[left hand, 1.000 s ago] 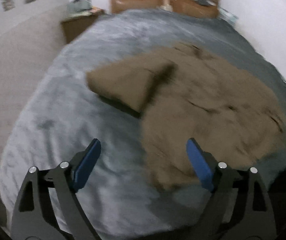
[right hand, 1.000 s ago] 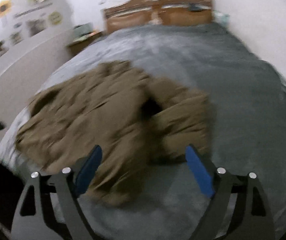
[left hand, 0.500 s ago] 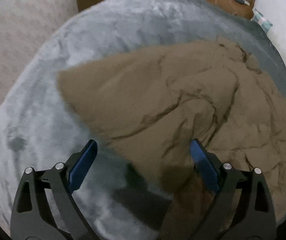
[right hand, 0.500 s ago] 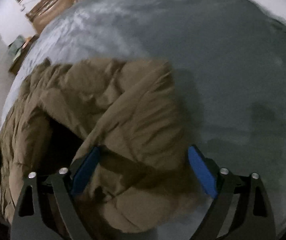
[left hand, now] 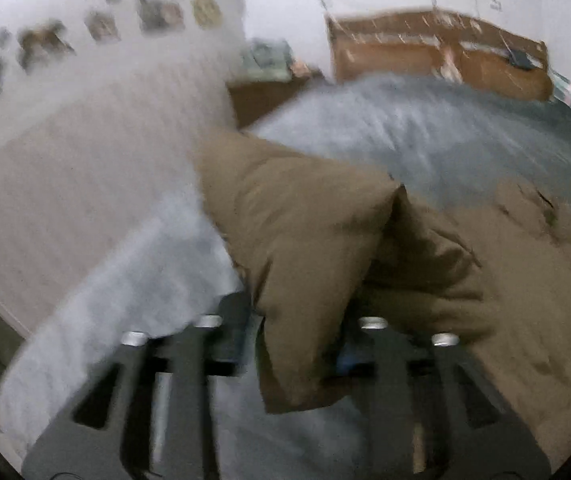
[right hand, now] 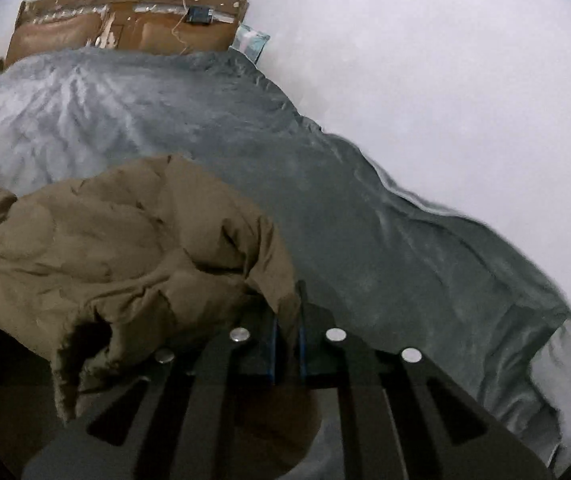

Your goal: Fold large clothes

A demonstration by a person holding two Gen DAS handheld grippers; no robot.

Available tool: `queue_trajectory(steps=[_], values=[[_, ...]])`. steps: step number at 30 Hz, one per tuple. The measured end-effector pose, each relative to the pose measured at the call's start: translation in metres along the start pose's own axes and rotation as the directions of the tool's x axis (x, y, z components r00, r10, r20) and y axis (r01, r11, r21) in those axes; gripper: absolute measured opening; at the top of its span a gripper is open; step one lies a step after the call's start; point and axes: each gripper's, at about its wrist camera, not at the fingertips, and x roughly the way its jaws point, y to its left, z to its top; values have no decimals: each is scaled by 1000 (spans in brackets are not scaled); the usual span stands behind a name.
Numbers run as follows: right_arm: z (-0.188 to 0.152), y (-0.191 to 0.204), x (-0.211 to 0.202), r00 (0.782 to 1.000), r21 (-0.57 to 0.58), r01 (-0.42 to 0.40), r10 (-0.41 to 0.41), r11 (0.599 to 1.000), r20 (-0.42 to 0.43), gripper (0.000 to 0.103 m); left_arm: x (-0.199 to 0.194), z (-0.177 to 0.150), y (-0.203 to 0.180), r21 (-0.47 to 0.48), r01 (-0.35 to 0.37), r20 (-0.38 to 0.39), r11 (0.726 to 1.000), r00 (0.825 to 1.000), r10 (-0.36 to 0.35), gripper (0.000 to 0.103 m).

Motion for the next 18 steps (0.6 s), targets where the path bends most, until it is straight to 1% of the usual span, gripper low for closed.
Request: queue_trajectory(steps=[1, 2, 3, 4, 5, 7, 8, 10, 11, 12, 14, 16, 17, 18], values=[[-2, 6, 3, 1000, -8, -18, 18, 1000, -18, 10, -2, 4, 11, -6, -31, -5, 999, 1000, 31, 77], [-6, 12, 7, 998, -7, -57, 57, 998, -39, 24, 3, 4, 12, -13, -32, -31, 999, 999, 32, 79], [-10, 15, 6, 996, -4, -80, 80, 997, -47, 42, 13, 1, 19, -36, -6, -81, 999, 997, 4, 78], [-15, 16, 9, 993, -2, -99, 99, 995, -64, 81, 19, -1, 25, -41, 1, -119, 999, 993, -6, 78], [-21, 13, 9, 988, 20, -136, 137, 991, -69, 86, 29, -5, 26, -50, 4, -158, 999, 987, -12, 78], [-28, -3, 4, 981, 89, -170, 177, 981, -78, 86, 39, -11, 38, -83, -7, -208, 997, 978, -11, 78], [-32, -18, -1, 974, 160, -197, 212, 967, -79, 87, 40, -11, 43, -84, -7, -222, 996, 975, -12, 78], [-42, -41, 1, 965, 274, -220, 249, 936, -77, 91, 40, -8, 41, -97, -12, -220, 995, 975, -10, 80], [-48, -47, 2, 957, 312, -242, 279, 919, -81, 92, 38, -7, 38, -90, -13, -214, 996, 977, -6, 80], [-56, -53, 1, 940, 346, -280, 330, 895, -92, 92, 32, -5, 40, -75, -31, -200, 997, 980, 15, 82], [-72, -57, -7, 923, 343, -325, 375, 881, -89, 92, 16, -11, 60, -80, -56, -187, 995, 981, 40, 87], [-76, -47, -11, 911, 306, -365, 405, 879, -79, 92, 5, -18, 78, -120, -49, -196, 992, 980, 25, 88], [-77, -39, -13, 897, 280, -399, 435, 873, -78, 92, -5, -24, 94, -151, -43, -201, 988, 979, 11, 88], [-81, -28, -17, 869, 246, -457, 488, 855, -81, 92, -14, -31, 108, -184, -41, -206, 982, 979, 2, 88]])
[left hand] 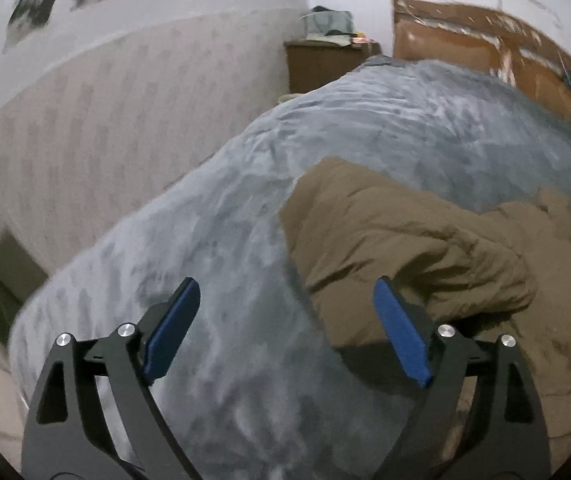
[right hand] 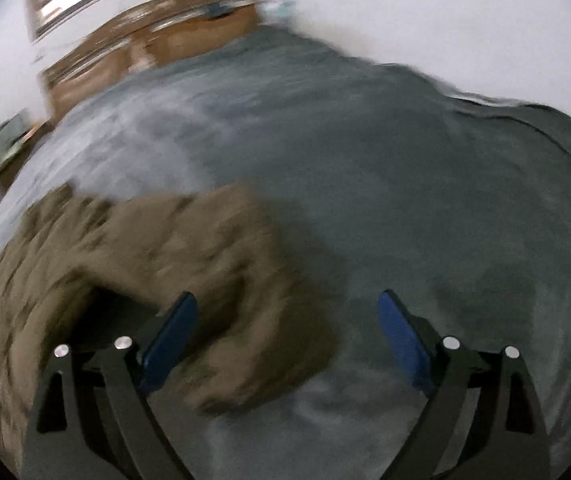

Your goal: Fold large clothes

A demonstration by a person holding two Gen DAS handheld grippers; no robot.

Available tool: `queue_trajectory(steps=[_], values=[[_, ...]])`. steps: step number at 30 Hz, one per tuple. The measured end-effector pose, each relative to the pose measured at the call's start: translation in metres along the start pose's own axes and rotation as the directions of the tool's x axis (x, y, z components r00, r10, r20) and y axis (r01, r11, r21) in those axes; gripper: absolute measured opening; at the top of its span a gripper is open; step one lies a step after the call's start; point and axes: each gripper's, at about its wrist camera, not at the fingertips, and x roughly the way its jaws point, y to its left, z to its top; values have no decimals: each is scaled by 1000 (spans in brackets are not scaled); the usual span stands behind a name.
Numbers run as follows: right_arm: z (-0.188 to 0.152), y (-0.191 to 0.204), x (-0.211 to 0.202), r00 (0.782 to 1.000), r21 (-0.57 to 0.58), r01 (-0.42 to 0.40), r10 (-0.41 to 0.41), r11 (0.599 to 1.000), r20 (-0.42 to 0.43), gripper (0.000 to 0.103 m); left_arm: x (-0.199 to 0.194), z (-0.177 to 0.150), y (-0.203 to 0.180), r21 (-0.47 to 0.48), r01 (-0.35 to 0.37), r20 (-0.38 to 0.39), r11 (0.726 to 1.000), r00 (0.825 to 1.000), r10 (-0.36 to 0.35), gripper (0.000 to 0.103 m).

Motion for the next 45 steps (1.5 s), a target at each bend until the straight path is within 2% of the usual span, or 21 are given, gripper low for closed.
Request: queue_trajectory(steps=[2, 4, 6, 8, 11, 12, 13, 14, 15, 17, 20, 23, 27, 31, 32, 35, 36, 41, 45], values=[[-8, 27, 10, 996, -89, -74, 70, 993, -52, 92, -5, -10, 13, -60, 33, -7, 998, 999, -34, 91], [-12, 51, 18, 996, -199, -76, 65, 977, -62, 92, -10, -12, 10, -63, 81, 11, 995, 997, -81, 93], [-16, 72, 27, 996, -284, -63, 45, 957, -71, 92, -22, -12, -2, -14, 101, 57, 995, 993, -100, 97], [-23, 83, 37, 996, -322, -47, 19, 946, -90, 92, -23, -13, -21, 18, 122, 86, 992, 989, -123, 98], [-31, 88, 58, 991, -382, 39, -84, 923, -100, 91, -28, -17, -46, 72, 200, 100, 977, 973, -207, 100], [-33, 84, 66, 988, -386, 70, -118, 920, -102, 89, -27, -20, -57, 90, 246, 87, 965, 964, -253, 100], [-33, 77, 70, 985, -377, 84, -134, 922, -109, 72, -27, -22, -62, 104, 271, 74, 957, 957, -279, 100], [-31, 71, 75, 982, -359, 93, -144, 929, -119, 45, -25, -24, -68, 117, 290, 61, 950, 952, -298, 100], [-28, 62, 77, 981, -322, 87, -137, 943, -137, 42, -26, -26, -71, 124, 297, 55, 947, 951, -305, 100], [-19, 49, 69, 988, -234, 75, -105, 969, -116, 22, -24, -29, -79, 150, 307, 50, 940, 947, -318, 100], [-8, 42, 49, 995, -180, 81, -92, 980, -50, 18, -25, -27, -81, 156, 322, 56, 934, 941, -334, 100], [14, 37, 28, 1000, -65, 10, -9, 998, 17, 17, -23, -25, -78, 138, 340, 54, 930, 935, -350, 100], [32, 61, 3, 995, -56, -71, 75, 996, 70, 17, -14, -22, -79, 126, 338, 50, 933, 937, -346, 100], [56, 118, -20, 966, -84, -241, 247, 967, 80, 17, -13, -20, -78, 116, 360, 43, 926, 929, -367, 100], [64, 140, -23, 946, -81, -309, 315, 948, 75, 17, -14, -20, -79, 123, 357, 47, 926, 930, -365, 100], [77, 199, -28, 911, -117, -398, 406, 910, 64, 17, -18, -19, -80, 151, 343, 70, 927, 932, -356, 100], [83, 231, -27, 891, -139, -441, 450, 887, 49, 17, -20, -18, -81, 159, 341, 78, 927, 931, -356, 100], [86, 348, -18, 863, -243, -494, 505, 835, -18, 18, -26, -11, -76, 180, 355, 117, 917, 918, -379, 100], [73, 429, -4, 839, -296, -537, 538, 790, -88, 18, -23, -4, -69, 176, 413, 112, 894, 893, -435, 100]])
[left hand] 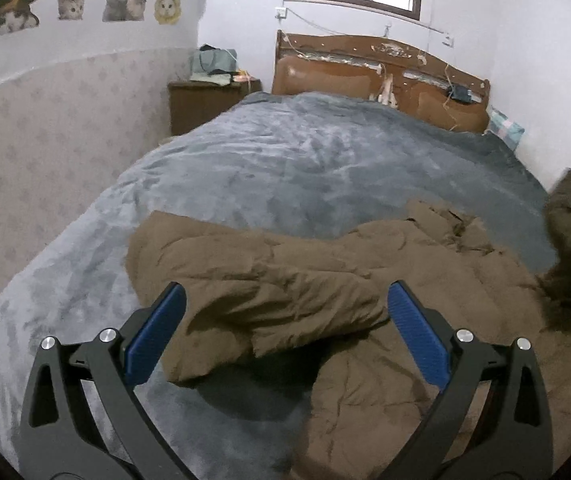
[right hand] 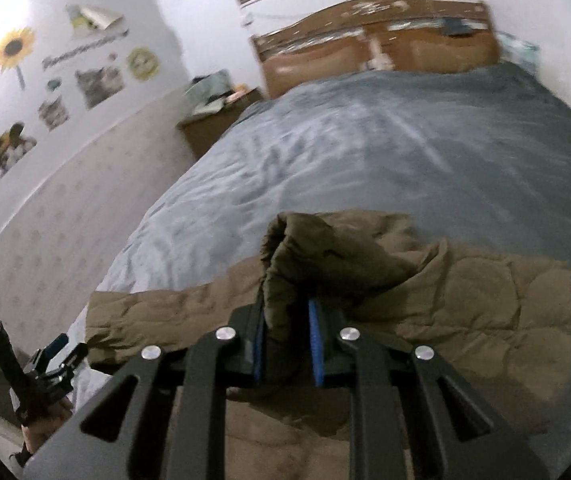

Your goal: Fold large clothes

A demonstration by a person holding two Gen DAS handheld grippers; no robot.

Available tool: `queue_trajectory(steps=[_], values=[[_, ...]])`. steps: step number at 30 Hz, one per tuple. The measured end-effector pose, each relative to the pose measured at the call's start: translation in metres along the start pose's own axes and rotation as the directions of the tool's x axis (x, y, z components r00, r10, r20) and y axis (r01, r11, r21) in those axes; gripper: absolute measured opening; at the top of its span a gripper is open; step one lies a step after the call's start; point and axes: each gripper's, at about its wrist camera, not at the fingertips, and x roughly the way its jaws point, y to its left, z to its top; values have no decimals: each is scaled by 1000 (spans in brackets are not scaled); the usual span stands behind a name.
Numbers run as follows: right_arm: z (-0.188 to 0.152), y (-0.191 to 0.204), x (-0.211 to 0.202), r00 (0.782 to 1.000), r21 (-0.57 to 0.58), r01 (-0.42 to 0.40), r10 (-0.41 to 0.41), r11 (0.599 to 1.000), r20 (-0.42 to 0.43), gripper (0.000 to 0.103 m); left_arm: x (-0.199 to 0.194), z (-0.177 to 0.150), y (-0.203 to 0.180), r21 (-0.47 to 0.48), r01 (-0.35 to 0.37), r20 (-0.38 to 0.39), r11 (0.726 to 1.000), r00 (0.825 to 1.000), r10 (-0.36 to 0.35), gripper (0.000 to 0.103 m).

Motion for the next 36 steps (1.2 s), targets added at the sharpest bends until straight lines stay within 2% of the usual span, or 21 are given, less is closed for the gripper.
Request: queue_trajectory(steps=[3, 6, 7, 8, 10, 15, 17, 20, 22, 23, 24, 27, 29, 30, 31, 33, 36], values=[[-1, 30, 29, 999, -20, -32, 31, 999, -24, 18, 7, 0, 9, -60, 46, -24, 997, 999, -47, 100], [-7, 47, 52, 995, -10, -70, 69, 997, -68, 26, 13, 0, 10, -57, 45, -29, 997, 998, -47, 100], [-11, 53, 58, 994, -19, -69, 67, 997, -87, 41, 13, 0, 9, -45, 32, -27, 998, 999, -33, 100], [-17, 58, 62, 993, -34, -55, 51, 998, -104, 62, 12, 0, 7, -37, 20, -22, 999, 1000, -21, 100], [-25, 65, 61, 994, -57, -34, 28, 998, -101, 79, 9, 1, 3, -9, 7, -8, 1000, 1000, -7, 100], [-26, 45, 9, 998, -65, -58, 55, 996, -36, 82, 11, -1, -4, 18, 11, -13, 1000, 1000, -10, 100], [-31, 29, -25, 999, -80, -38, 39, 996, 9, 91, 11, -3, -7, 23, 14, -24, 1000, 1000, -14, 100], [-46, 0, -73, 997, -86, 37, -31, 996, 74, 93, 9, -5, -17, 20, 52, -49, 998, 998, -51, 100], [-62, -26, -104, 984, -93, 149, -138, 985, 114, 93, 6, -8, -28, 42, 69, -63, 997, 996, -67, 100], [-73, -42, -120, 966, -89, 233, -220, 968, 135, 93, 4, -11, -35, 61, 74, -69, 995, 995, -70, 100], [-80, -53, -130, 953, -80, 278, -264, 957, 145, 93, 3, -13, -43, 82, 77, -74, 994, 995, -71, 100], [-105, -87, -161, 921, -30, 349, -336, 937, 198, 93, 1, -21, -75, 137, 114, -125, 984, 987, -97, 100], [-113, -108, -172, 905, 32, 382, -380, 924, 192, 93, 8, -25, -107, 205, 153, -167, 967, 979, -120, 100], [-114, -121, -175, 903, 79, 386, -394, 919, 169, 93, 12, -27, -122, 245, 150, -182, 958, 978, -106, 100], [-113, -133, -176, 913, 128, 360, -377, 924, 156, 93, 16, -30, -132, 269, 152, -194, 951, 976, -102, 100], [-109, -147, -178, 934, 187, 290, -321, 938, 157, 93, 28, -34, -154, 282, 185, -249, 941, 962, -114, 100], [-106, -151, -182, 938, 207, 274, -308, 939, 160, 93, 59, -40, -180, 192, 229, -375, 954, 916, -144, 100]])
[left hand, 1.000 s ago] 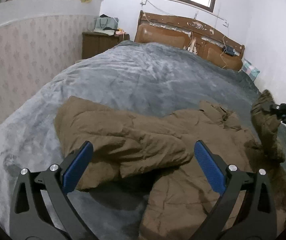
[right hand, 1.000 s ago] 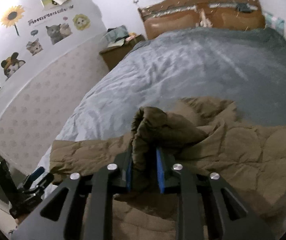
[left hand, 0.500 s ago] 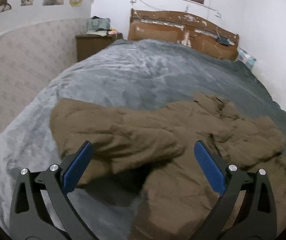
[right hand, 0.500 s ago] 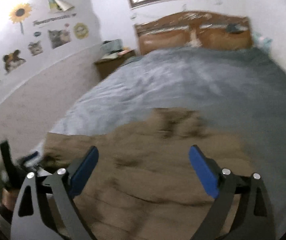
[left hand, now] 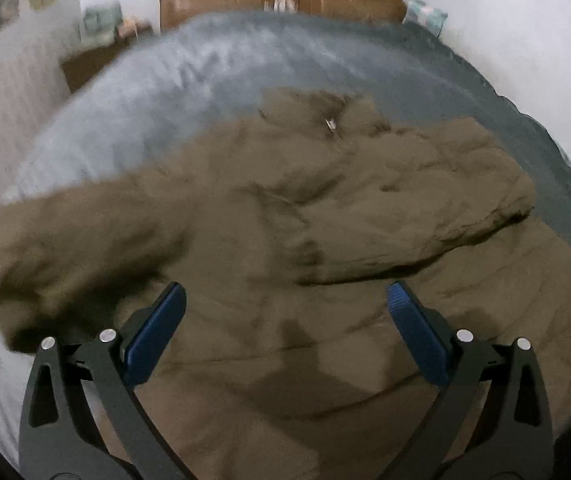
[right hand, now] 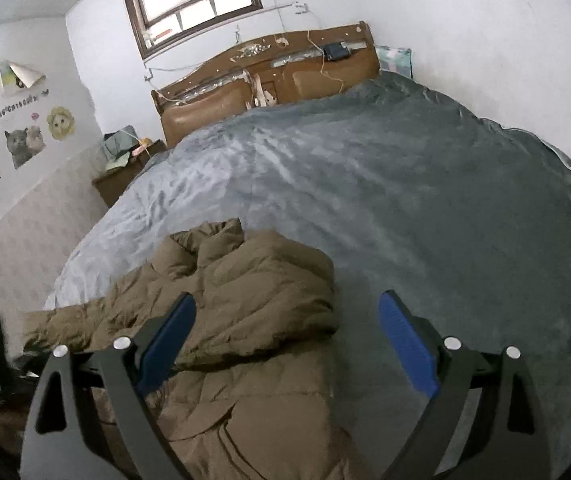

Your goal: Fold large clothes

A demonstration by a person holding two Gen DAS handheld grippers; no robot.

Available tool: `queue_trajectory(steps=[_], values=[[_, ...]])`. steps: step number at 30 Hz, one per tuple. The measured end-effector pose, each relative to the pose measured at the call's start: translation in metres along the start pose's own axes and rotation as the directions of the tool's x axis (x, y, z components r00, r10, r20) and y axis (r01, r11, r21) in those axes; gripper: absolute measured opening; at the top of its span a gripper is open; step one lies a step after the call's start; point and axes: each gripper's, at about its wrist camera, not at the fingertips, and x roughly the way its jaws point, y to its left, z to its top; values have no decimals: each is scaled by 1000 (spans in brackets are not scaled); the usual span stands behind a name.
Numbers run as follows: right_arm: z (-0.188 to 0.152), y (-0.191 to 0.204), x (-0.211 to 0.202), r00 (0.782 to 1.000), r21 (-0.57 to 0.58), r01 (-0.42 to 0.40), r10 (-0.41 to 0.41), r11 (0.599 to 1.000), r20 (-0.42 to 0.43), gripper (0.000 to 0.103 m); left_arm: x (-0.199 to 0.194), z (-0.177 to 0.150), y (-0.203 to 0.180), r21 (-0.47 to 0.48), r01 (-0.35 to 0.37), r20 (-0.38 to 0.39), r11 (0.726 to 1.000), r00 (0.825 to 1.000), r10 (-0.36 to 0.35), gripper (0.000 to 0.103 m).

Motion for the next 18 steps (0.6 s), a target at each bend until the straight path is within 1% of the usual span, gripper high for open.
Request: queue_trajectory(steps=[2, 3, 5, 7, 9, 10, 11, 12, 13, 14, 15, 16, 18], values=[[-1, 5, -4, 1000, -29, -8, 8, 1000, 5, 93, 19, 4, -6, -33, -9, -39, 999, 999, 8, 100], [-1, 8, -4, 1000, -38, -10, 10, 999, 7, 93, 35, 8, -10, -54, -21, -70, 998, 997, 17, 100], [-1, 10, -6, 1000, -44, -19, 20, 999, 15, 93, 55, 13, -14, -71, -26, -104, 997, 994, 18, 99], [2, 8, -9, 999, -34, -29, 30, 999, 20, 93, 77, 16, -14, -102, -15, -144, 995, 990, 0, 89], [3, 3, -9, 999, -21, -30, 30, 999, 21, 93, 94, 16, -9, -168, 36, -175, 985, 982, -66, 48], [4, -1, -9, 999, -13, -29, 29, 999, 19, 93, 96, 19, -7, -182, 35, -170, 983, 983, -67, 38], [4, -4, -8, 999, -8, -30, 30, 1000, 15, 93, 95, 23, -8, -172, 32, -154, 985, 986, -58, 19], [4, -6, -7, 999, -5, -29, 29, 1000, 13, 93, 88, 31, -9, -130, -1, -120, 991, 993, -15, 16], [4, -7, -6, 1000, -2, -25, 25, 1000, 12, 93, 81, 37, -10, -111, -29, -90, 993, 996, 19, 15], [4, -10, -4, 1000, -1, -16, 17, 1000, 9, 93, 71, 45, -6, -99, -57, -52, 993, 997, 52, 15], [4, -11, -1, 1000, 1, -10, 10, 1000, 4, 93, 63, 52, -3, -102, -69, -29, 992, 997, 66, 15], [5, -13, 1, 1000, 4, -3, 3, 1000, -1, 93, 52, 62, 7, -113, -93, 6, 989, 996, 94, 15], [4, -17, 8, 1000, 8, 11, -11, 1000, -14, 93, 40, 76, 19, -112, -151, 40, 982, 987, 156, 17]])
